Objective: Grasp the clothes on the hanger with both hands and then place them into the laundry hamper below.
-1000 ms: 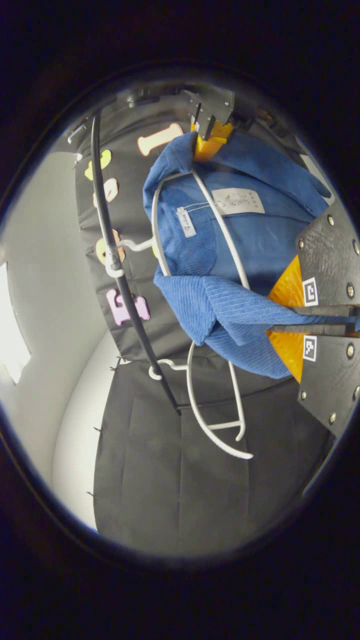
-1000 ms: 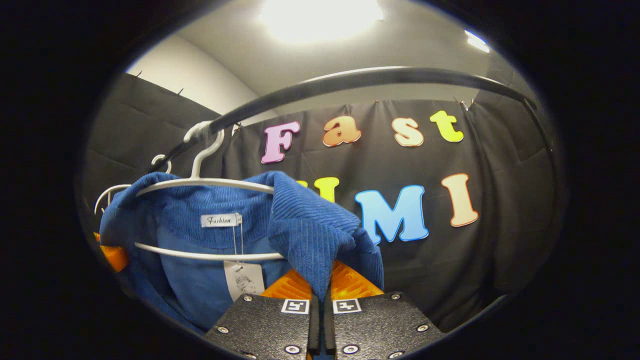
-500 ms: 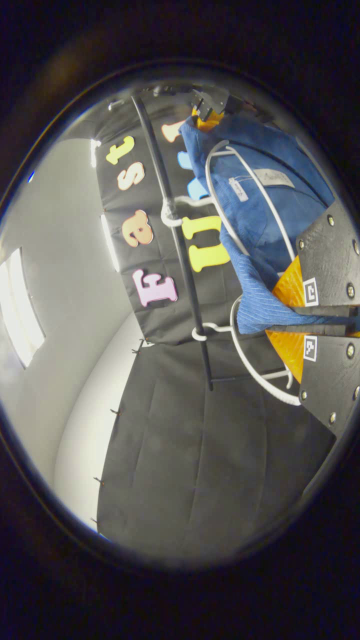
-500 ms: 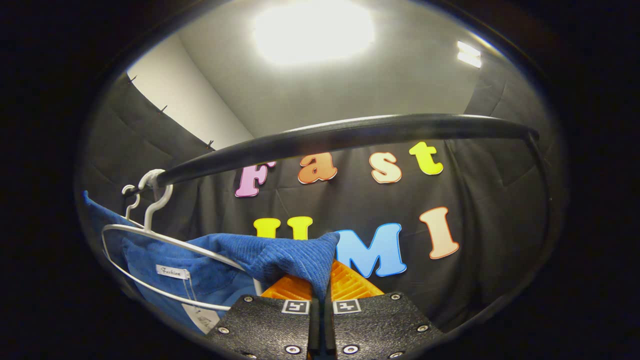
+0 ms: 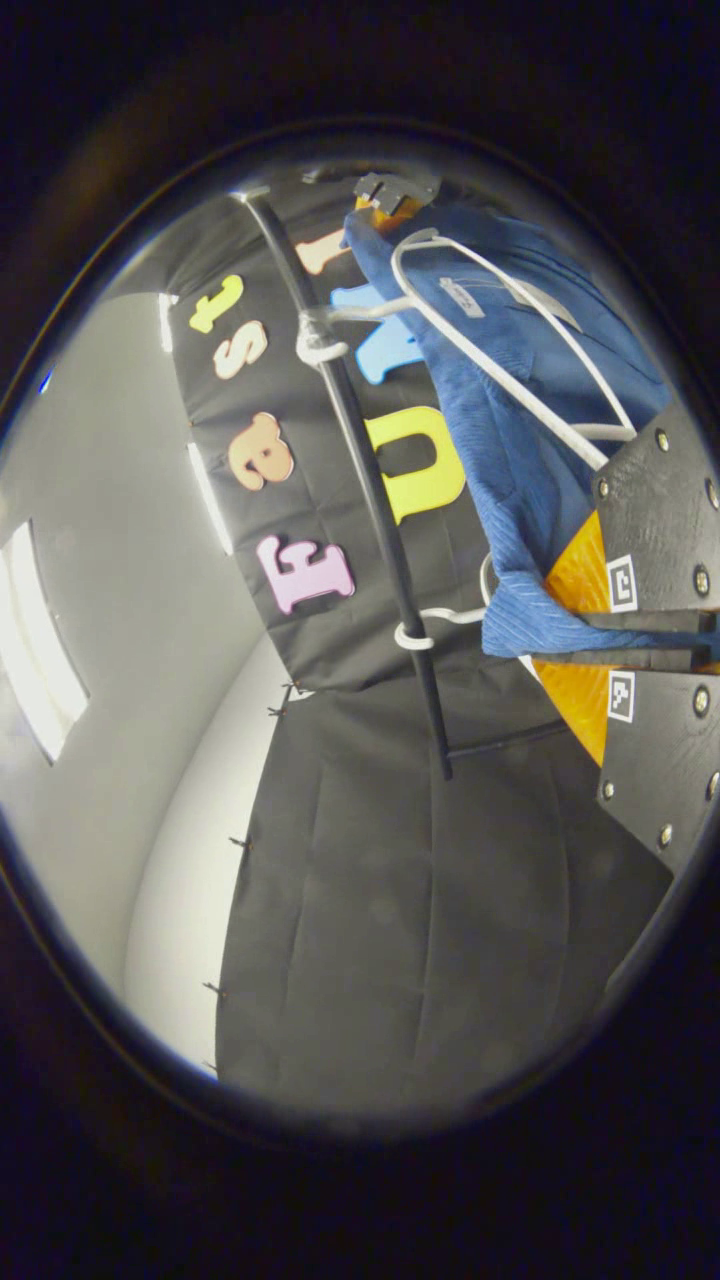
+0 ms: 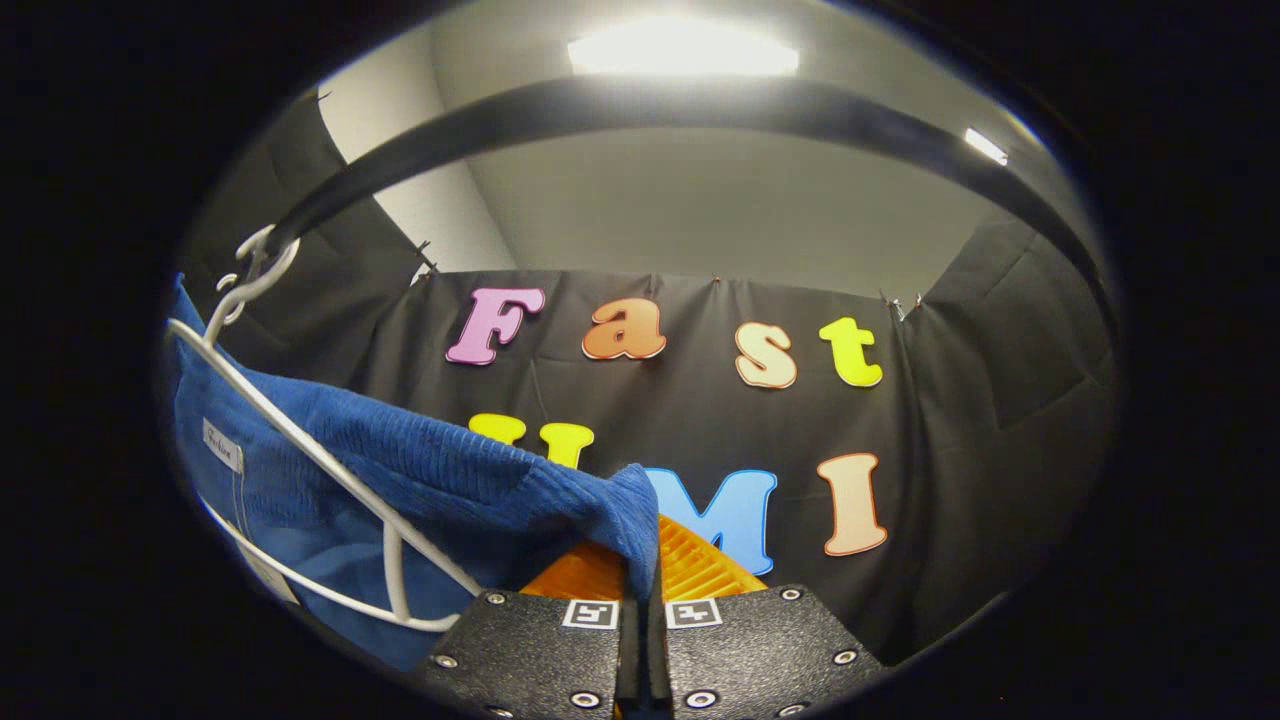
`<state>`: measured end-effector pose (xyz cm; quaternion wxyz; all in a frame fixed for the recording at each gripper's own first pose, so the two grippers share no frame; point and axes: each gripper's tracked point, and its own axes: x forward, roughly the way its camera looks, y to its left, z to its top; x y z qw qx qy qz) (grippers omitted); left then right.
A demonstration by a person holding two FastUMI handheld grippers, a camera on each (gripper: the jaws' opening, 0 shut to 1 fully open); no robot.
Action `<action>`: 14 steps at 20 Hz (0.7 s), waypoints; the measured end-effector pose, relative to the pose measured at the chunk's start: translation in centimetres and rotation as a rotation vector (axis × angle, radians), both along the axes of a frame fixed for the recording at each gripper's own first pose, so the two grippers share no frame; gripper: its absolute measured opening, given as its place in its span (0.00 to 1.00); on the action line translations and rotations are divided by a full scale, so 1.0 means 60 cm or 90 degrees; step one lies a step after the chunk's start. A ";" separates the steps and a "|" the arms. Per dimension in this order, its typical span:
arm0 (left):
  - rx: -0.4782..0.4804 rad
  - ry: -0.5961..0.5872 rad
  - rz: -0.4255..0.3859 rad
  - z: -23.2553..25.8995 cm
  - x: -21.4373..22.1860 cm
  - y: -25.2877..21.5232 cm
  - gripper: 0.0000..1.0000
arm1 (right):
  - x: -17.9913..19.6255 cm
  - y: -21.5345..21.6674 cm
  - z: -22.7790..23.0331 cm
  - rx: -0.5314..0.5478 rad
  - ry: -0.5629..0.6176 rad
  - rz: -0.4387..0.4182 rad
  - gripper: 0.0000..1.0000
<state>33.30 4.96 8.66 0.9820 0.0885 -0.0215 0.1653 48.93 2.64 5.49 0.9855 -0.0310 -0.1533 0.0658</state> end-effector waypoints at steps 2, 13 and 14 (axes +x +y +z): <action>-0.021 0.019 -0.022 -0.035 0.002 -0.005 0.06 | 0.004 -0.002 -0.029 -0.008 0.026 -0.005 0.03; -0.009 0.064 -0.093 -0.141 -0.014 -0.057 0.05 | -0.029 -0.034 -0.189 -0.033 0.169 -0.022 0.03; -0.020 0.075 -0.094 -0.158 -0.028 -0.052 0.06 | -0.039 -0.032 -0.196 -0.035 0.175 -0.020 0.03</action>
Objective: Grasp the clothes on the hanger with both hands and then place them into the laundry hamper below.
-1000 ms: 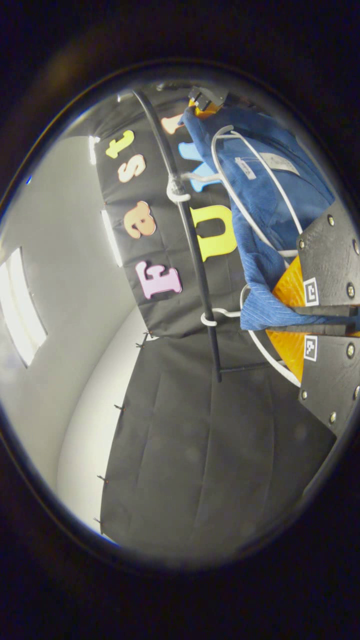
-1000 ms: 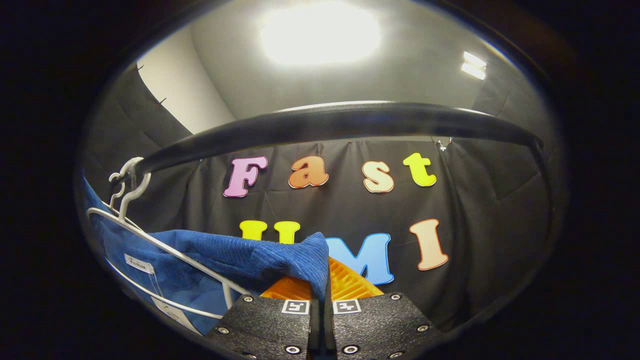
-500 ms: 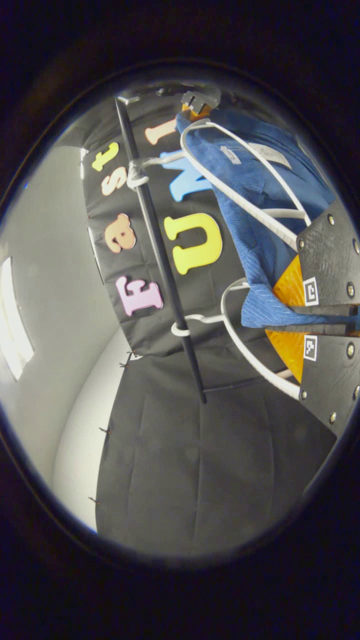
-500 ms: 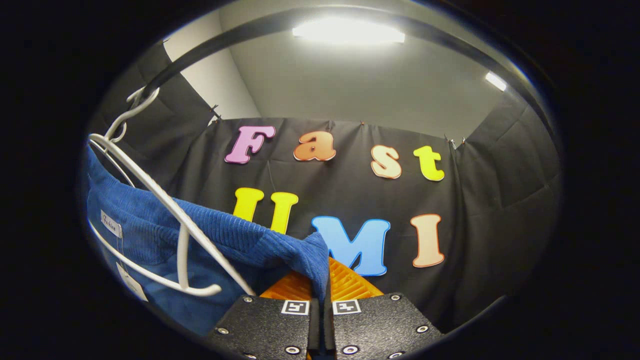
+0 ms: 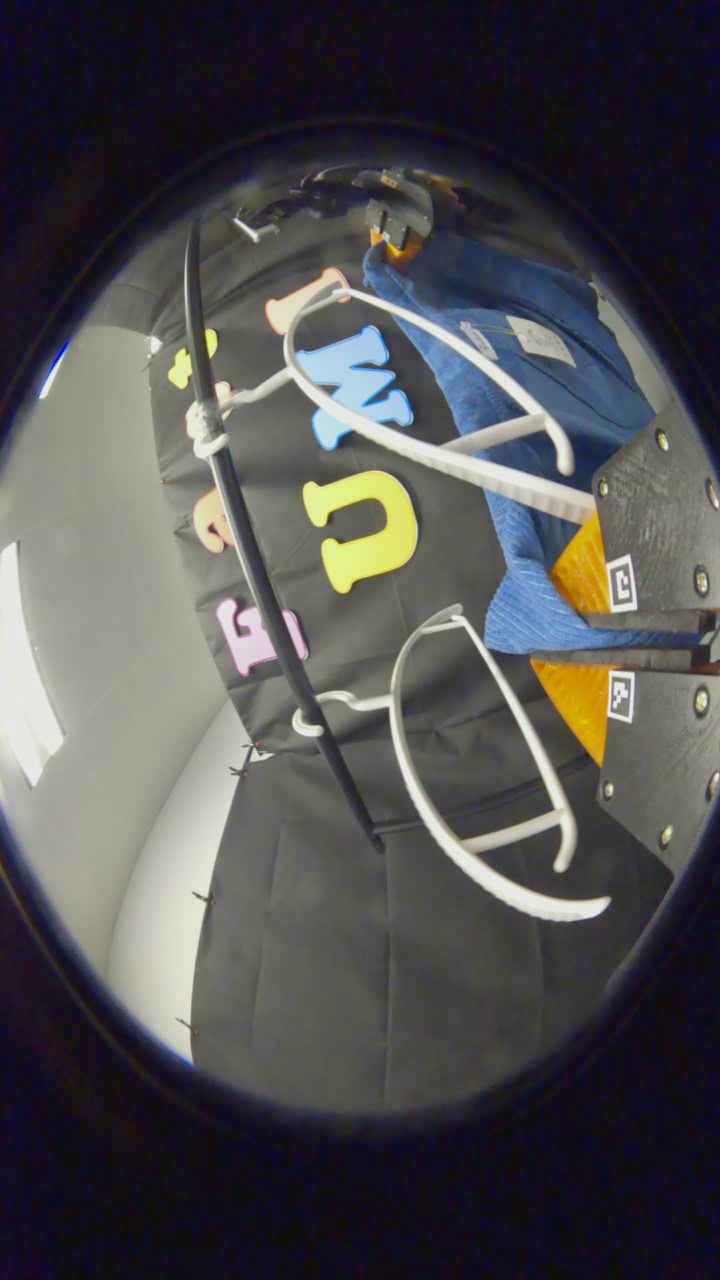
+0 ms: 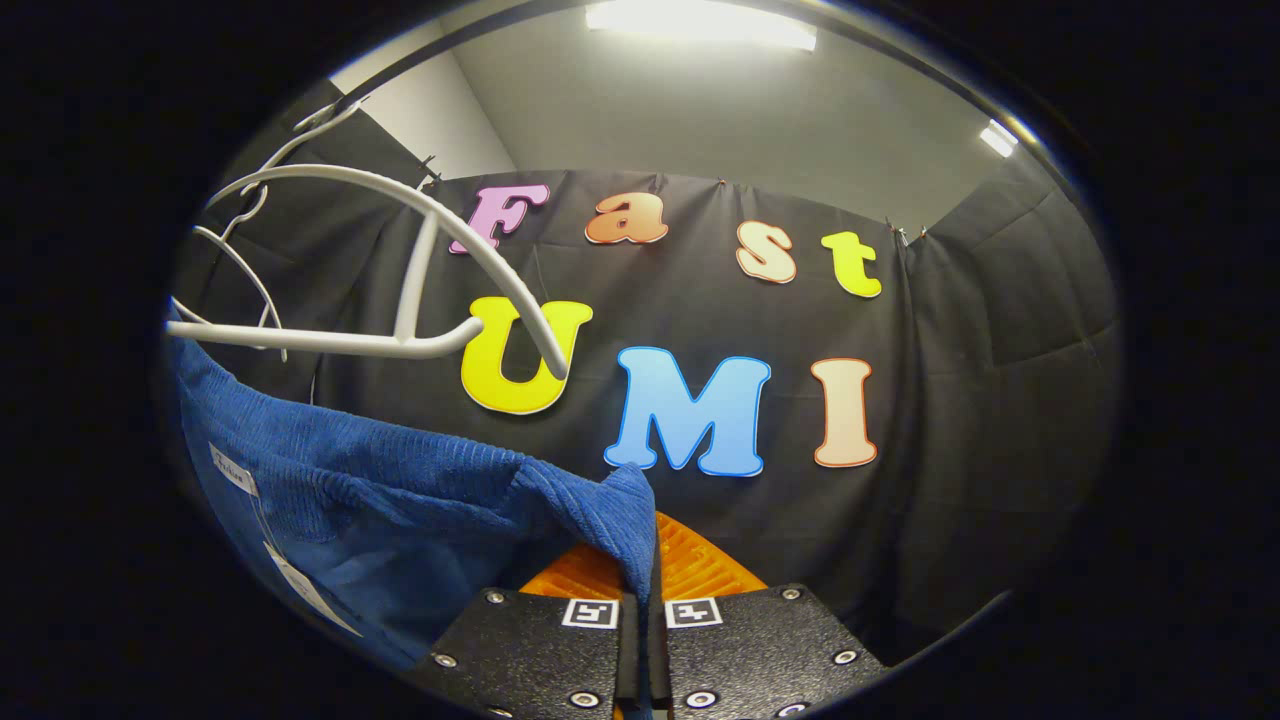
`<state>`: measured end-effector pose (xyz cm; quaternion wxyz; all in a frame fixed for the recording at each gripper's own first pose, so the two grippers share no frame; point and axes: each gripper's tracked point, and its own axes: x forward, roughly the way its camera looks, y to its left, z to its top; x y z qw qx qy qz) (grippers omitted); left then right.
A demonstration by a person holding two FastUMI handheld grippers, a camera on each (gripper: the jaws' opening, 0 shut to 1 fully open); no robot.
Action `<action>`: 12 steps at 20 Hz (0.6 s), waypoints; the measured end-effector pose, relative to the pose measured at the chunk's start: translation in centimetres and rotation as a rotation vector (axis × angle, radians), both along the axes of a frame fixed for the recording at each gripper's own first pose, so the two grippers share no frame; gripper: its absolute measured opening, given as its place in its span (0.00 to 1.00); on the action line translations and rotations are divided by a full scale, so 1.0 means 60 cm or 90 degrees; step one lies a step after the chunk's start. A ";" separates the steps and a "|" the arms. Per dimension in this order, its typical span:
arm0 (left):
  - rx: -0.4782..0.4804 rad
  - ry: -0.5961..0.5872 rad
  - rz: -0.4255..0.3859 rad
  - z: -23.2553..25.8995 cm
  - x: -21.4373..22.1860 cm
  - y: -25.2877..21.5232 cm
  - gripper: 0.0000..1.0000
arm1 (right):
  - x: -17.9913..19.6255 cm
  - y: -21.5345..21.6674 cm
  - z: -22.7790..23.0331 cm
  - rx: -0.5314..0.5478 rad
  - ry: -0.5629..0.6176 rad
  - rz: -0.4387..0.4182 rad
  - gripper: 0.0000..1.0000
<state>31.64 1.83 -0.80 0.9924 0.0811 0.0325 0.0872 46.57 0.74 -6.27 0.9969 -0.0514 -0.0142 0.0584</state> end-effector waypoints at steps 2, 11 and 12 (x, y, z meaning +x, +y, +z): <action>-0.024 0.018 -0.004 -0.028 -0.033 0.000 0.06 | -0.019 0.002 -0.013 -0.013 0.010 0.003 0.03; -0.063 0.043 -0.013 -0.075 -0.118 -0.001 0.07 | -0.130 0.012 -0.036 -0.005 0.049 0.004 0.03; -0.071 0.041 -0.016 -0.077 -0.136 0.003 0.07 | -0.146 0.012 -0.034 -0.003 0.051 0.004 0.03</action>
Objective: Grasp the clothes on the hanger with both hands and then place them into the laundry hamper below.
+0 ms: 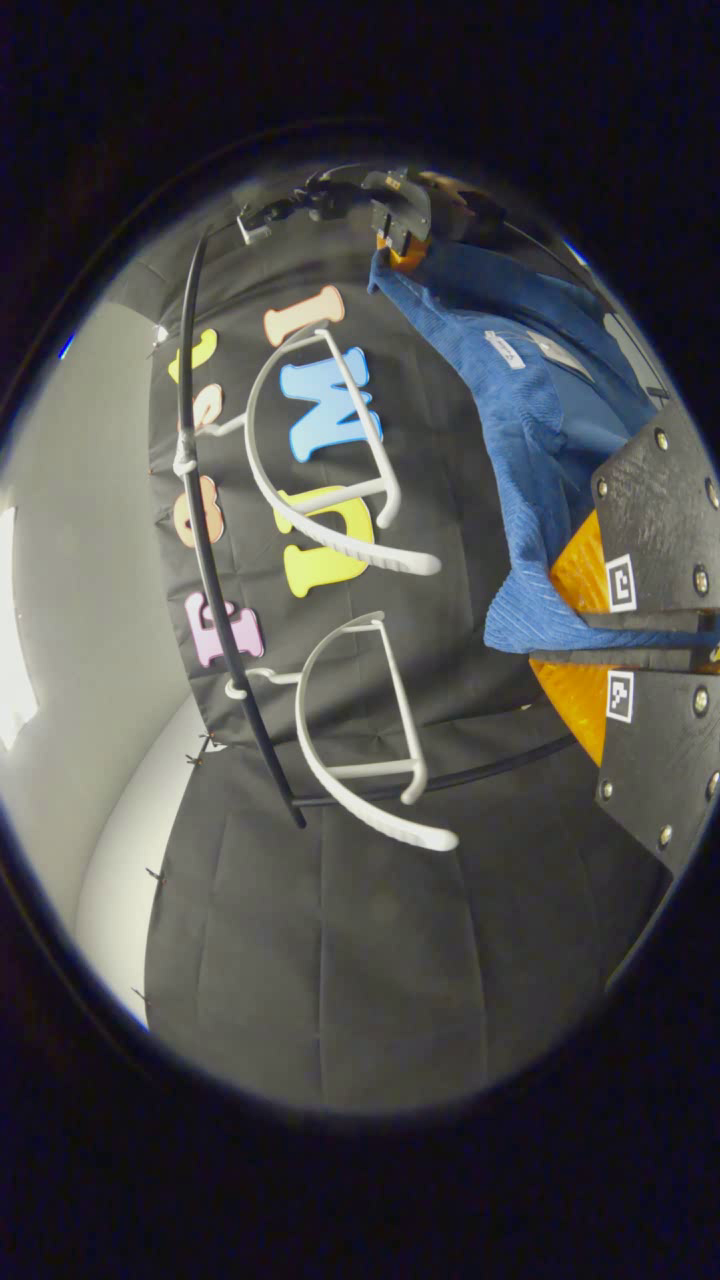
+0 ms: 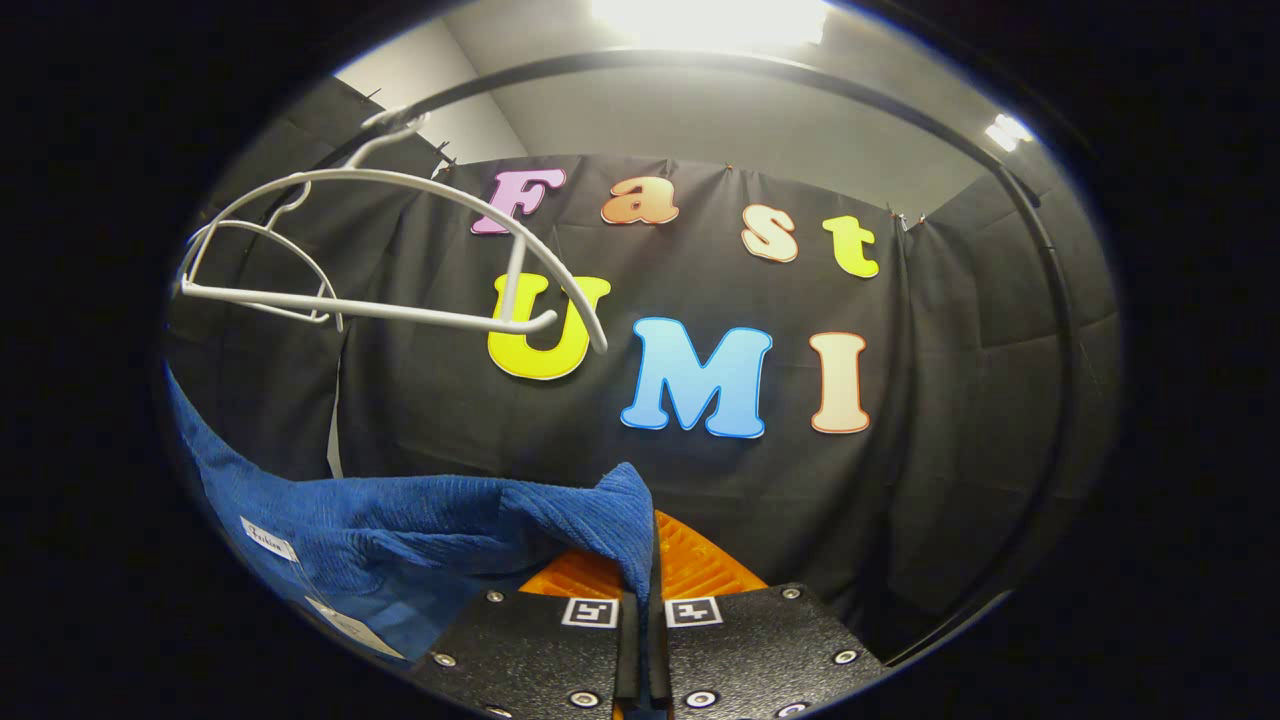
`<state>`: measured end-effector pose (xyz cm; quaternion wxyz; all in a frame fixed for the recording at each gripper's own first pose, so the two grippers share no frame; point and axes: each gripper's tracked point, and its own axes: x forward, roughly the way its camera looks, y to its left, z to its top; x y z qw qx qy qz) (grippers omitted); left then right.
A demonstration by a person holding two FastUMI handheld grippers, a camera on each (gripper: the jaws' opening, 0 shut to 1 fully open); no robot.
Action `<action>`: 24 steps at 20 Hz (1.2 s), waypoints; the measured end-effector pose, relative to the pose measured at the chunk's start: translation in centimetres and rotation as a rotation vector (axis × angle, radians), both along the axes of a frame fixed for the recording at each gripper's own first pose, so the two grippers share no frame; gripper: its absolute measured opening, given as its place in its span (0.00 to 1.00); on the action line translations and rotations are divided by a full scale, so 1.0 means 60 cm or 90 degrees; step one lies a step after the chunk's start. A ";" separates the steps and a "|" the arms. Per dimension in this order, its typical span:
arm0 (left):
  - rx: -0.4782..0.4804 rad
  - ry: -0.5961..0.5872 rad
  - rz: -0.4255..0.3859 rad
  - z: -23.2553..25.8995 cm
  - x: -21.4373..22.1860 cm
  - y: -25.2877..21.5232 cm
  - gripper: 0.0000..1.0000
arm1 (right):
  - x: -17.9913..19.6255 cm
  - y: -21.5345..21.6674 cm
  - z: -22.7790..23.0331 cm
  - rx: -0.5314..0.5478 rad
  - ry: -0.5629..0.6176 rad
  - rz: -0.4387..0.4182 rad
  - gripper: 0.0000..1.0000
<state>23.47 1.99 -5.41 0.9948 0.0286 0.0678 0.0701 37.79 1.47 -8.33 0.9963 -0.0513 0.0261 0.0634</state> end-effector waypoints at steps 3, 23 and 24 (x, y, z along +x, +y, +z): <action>-0.026 -0.001 -0.017 0.002 -0.043 -0.011 0.05 | -0.059 0.003 0.013 0.009 0.006 0.000 0.03; -0.135 -0.061 -0.246 0.051 -0.253 -0.174 0.06 | -0.438 0.155 0.061 0.058 0.022 0.103 0.03; -0.142 -0.056 -0.256 0.040 -0.258 -0.188 0.06 | -0.449 0.160 0.045 0.060 0.035 0.108 0.03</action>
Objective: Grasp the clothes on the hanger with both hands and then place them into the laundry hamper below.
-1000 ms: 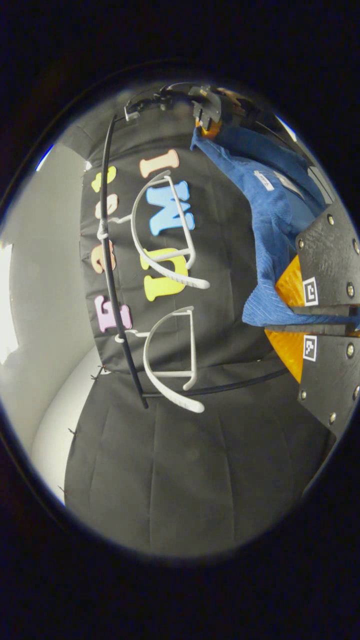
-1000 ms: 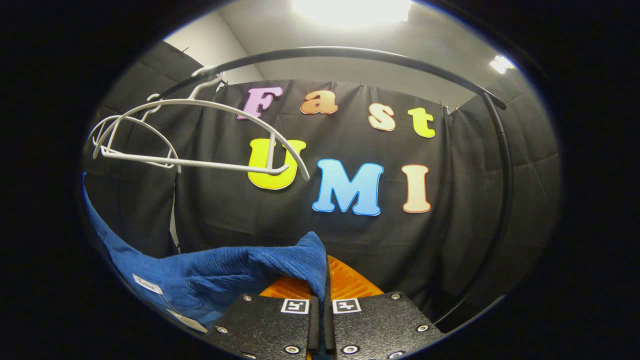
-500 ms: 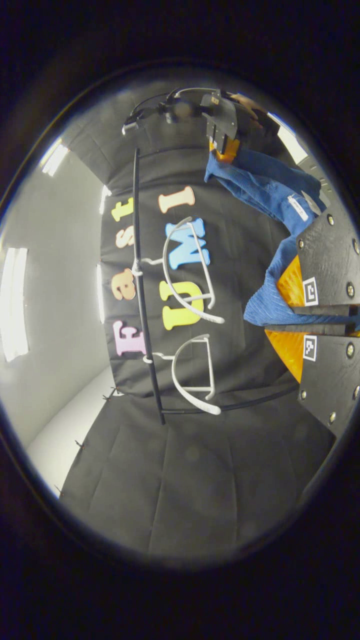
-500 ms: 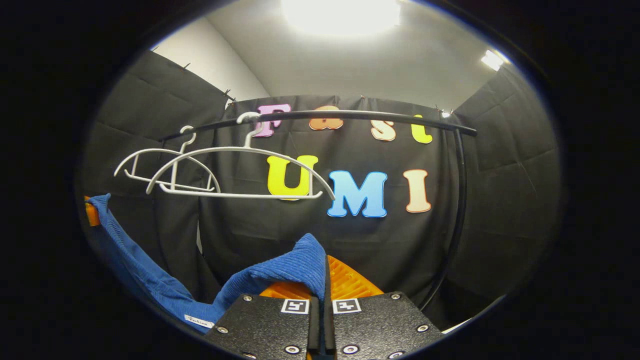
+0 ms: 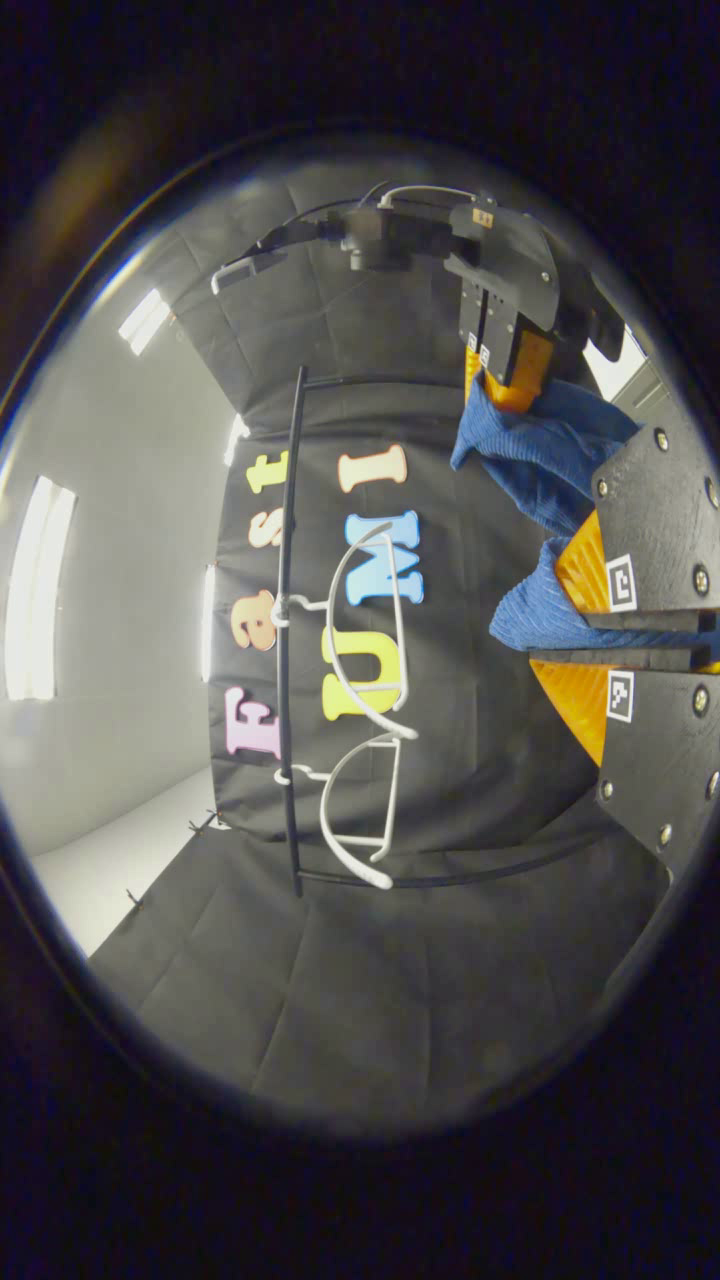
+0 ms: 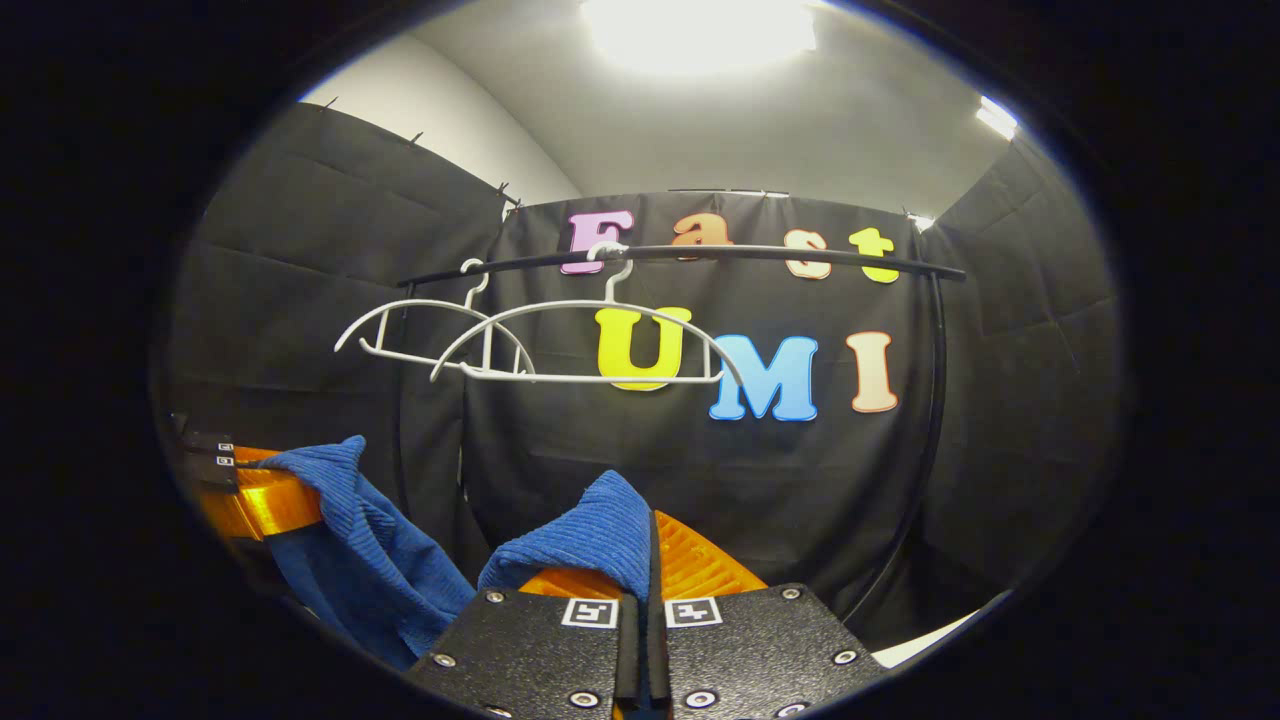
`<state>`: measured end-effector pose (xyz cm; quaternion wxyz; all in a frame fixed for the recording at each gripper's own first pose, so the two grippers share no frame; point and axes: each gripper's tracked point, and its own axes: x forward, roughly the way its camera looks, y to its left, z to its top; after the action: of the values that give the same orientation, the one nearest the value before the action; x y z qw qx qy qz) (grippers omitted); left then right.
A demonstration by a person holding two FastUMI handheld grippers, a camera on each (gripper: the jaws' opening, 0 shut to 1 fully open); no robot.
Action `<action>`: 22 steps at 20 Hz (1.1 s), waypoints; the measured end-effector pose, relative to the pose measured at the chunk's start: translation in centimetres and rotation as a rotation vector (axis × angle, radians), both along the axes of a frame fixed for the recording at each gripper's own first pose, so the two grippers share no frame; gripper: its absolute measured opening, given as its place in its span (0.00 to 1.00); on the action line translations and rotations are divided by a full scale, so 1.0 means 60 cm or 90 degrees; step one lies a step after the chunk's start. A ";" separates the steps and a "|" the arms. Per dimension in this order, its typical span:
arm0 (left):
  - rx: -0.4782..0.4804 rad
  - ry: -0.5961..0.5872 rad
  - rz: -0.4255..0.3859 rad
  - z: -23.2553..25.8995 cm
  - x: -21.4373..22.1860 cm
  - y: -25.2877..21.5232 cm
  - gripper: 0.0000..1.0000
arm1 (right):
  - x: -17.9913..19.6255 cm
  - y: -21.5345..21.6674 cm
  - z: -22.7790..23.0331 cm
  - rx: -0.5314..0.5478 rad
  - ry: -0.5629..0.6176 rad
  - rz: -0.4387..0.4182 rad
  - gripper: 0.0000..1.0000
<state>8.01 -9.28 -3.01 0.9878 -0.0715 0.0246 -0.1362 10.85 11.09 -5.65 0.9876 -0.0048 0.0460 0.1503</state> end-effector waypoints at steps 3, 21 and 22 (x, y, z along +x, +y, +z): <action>-0.006 0.019 -0.015 -0.044 0.008 -0.041 0.05 | -0.010 0.009 -0.052 -0.006 0.028 0.021 0.04; 0.075 0.276 0.001 -0.425 -0.053 -0.066 0.05 | -0.111 0.007 -0.412 -0.092 0.306 0.041 0.07; 0.082 0.292 0.000 -0.444 -0.054 -0.069 0.05 | -0.114 0.004 -0.428 -0.097 0.327 0.040 0.07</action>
<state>4.78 -13.41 -29.66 0.9589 -0.0376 0.2569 -0.1145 3.98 11.32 -31.34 0.9352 -0.0425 0.3058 0.1734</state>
